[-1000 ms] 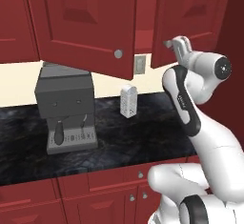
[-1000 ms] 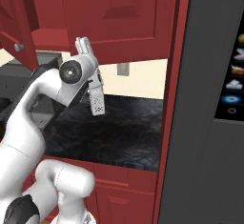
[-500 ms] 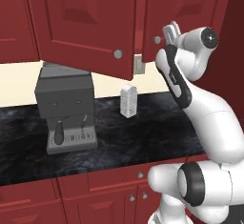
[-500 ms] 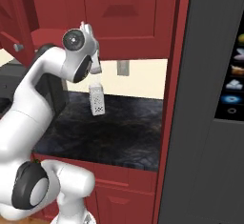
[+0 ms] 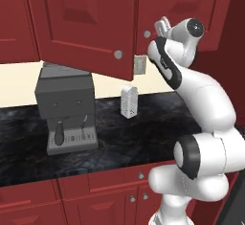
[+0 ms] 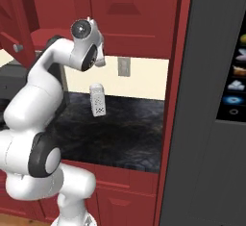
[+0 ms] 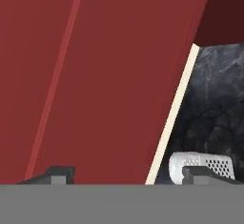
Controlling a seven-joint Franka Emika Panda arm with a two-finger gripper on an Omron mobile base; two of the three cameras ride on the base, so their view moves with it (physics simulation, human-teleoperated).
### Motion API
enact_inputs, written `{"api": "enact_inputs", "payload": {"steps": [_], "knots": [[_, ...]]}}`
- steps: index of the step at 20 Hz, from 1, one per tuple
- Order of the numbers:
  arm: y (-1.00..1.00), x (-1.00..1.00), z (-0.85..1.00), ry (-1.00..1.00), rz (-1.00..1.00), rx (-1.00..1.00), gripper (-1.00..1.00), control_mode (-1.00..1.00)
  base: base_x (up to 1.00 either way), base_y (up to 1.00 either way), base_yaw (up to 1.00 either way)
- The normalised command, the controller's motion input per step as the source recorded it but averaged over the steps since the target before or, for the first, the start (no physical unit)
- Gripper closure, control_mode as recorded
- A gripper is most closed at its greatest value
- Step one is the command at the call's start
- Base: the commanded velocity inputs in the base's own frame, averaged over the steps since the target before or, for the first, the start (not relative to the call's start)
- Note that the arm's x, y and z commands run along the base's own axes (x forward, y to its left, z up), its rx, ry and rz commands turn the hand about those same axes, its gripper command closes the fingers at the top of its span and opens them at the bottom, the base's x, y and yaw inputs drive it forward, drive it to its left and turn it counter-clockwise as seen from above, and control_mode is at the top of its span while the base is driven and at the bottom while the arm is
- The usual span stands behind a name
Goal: Close all open cabinet doors.
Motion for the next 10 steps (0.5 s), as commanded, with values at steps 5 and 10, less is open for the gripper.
{"api": "enact_inputs", "payload": {"steps": [5, 10], "knots": [[0.0, 0.87, -0.13, 0.0, 0.0, 0.02, -1.0, -1.0, 0.0, 0.0, 0.0], [0.0, 0.58, 0.0, 0.02, 0.0, 0.04, -1.0, -1.0, 0.0, 0.0, 0.0]]}}
